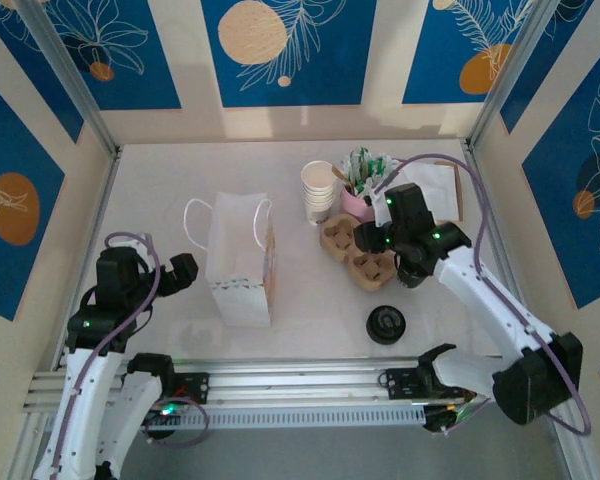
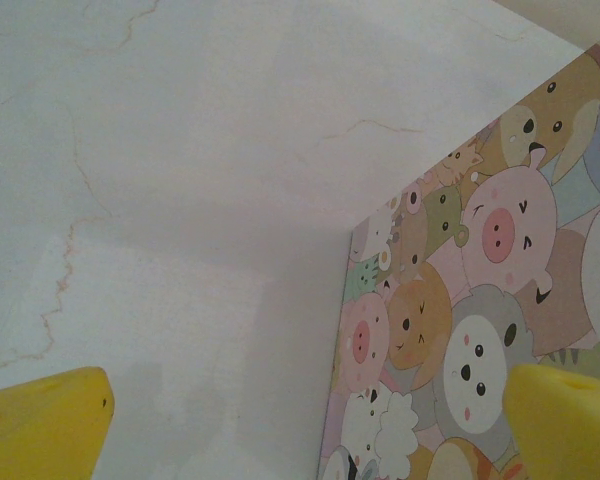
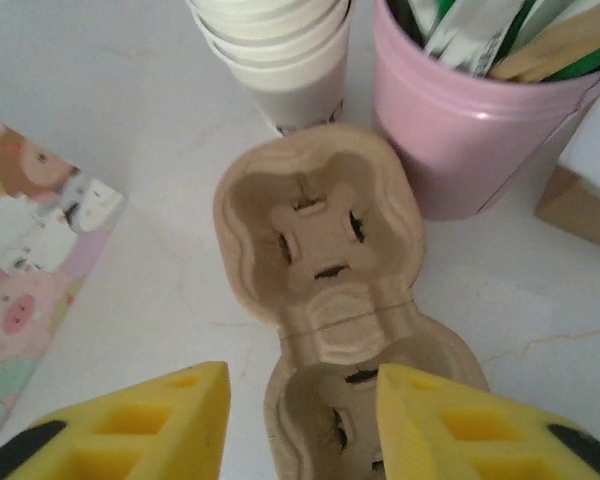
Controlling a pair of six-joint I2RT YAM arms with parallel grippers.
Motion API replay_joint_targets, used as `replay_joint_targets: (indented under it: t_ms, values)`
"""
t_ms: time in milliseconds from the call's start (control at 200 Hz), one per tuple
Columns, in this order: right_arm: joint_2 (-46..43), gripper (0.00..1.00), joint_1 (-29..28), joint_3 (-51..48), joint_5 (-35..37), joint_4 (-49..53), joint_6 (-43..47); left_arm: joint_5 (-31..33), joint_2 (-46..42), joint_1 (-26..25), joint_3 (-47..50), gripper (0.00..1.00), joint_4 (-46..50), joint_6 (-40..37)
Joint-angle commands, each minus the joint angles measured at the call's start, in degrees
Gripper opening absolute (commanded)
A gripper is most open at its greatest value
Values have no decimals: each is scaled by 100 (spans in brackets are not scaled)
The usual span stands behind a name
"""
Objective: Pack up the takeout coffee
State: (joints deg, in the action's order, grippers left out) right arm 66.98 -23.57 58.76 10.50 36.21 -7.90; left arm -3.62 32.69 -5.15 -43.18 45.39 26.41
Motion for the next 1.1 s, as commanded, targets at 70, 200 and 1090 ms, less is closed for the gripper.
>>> replay_joint_targets:
  t_ms: [70, 200, 1090]
  values:
    - [536, 44, 19, 232, 100, 170, 194, -69, -61, 66, 52, 100, -138, -49]
    - [843, 46, 37, 159, 186, 69, 93, -77, -52, 67, 64, 100, -142, -49]
    - [1958, 48, 66, -86, -64, -460, 291, -113, -26, 66, 73, 100, -147, -49]
